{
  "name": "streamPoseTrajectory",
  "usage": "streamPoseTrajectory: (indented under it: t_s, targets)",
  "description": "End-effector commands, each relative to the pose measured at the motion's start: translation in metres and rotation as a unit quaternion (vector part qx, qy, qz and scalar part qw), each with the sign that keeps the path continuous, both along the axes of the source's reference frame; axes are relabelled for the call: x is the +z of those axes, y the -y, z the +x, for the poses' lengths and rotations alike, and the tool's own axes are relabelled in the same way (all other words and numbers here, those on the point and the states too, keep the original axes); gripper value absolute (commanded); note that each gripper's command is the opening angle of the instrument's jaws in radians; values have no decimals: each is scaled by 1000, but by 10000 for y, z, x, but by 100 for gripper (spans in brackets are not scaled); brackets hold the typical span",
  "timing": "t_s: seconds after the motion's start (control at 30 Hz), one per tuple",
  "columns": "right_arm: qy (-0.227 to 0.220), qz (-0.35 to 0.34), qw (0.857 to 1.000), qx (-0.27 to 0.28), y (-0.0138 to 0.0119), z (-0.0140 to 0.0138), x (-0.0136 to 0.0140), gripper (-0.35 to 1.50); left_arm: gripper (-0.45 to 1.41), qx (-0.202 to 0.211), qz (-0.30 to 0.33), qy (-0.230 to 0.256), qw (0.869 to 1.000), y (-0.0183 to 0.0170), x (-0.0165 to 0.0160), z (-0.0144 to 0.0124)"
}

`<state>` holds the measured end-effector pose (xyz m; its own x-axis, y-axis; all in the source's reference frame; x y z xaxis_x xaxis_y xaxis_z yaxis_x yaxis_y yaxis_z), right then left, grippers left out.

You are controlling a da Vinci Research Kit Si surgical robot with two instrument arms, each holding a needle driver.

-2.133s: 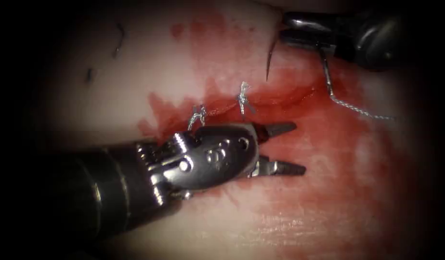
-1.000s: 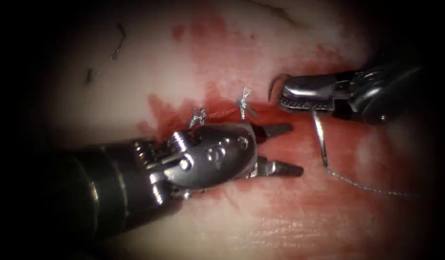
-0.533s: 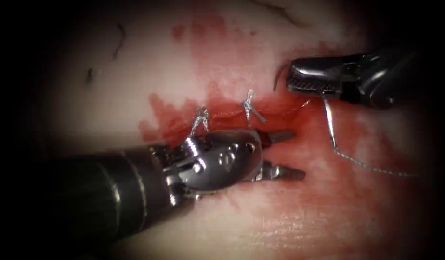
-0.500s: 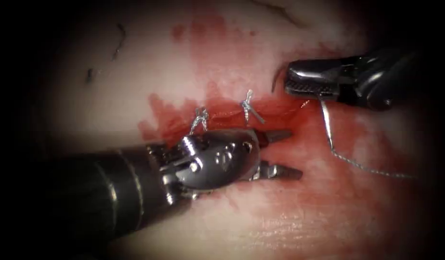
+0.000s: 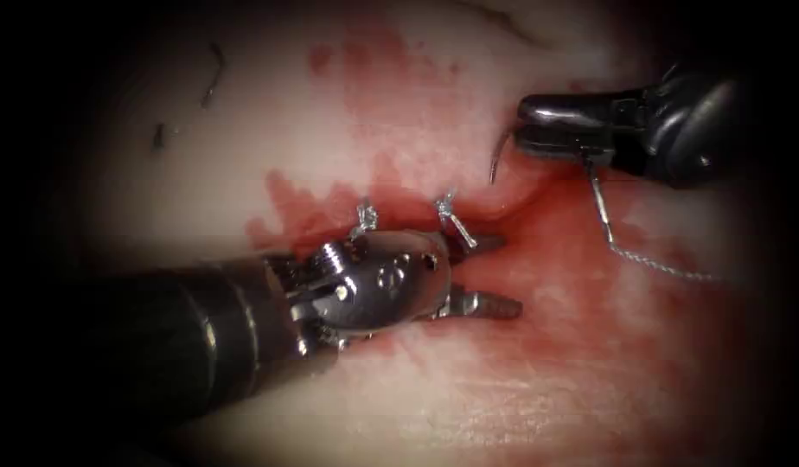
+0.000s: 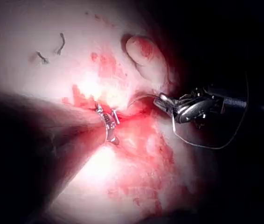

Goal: Wound Closure

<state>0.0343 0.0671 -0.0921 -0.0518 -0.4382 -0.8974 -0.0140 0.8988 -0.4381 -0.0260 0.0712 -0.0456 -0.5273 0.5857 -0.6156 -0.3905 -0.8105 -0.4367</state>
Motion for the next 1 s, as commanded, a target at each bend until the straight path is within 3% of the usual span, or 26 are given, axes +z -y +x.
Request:
streamPoseTrajectory:
  t_s: [0.03, 0.23, 0.43, 0.63, 1.0]
  targets:
    - [1, 7, 1000, -2, -2, 10, 7, -35, 48, 2, -1, 1, 1000, -5, 4, -4]
    - [14, 15, 1000, -13, -3, 13, 11, -35, 48, 2, 4, 4, 1000, -7, -3, 1]
    - [21, -34, 999, -14, 0, 17, 14, -35, 49, 0, 10, 6, 1000, -8, -18, -1]
    - [37, -33, 998, -29, 0, 20, 14, -35, 49, 1, 13, 8, 1000, -9, -23, -1]
    - [57, 43, 996, -51, -3, 29, 16, -35, 49, 4, 10, 6, 1000, -9, -14, 4]
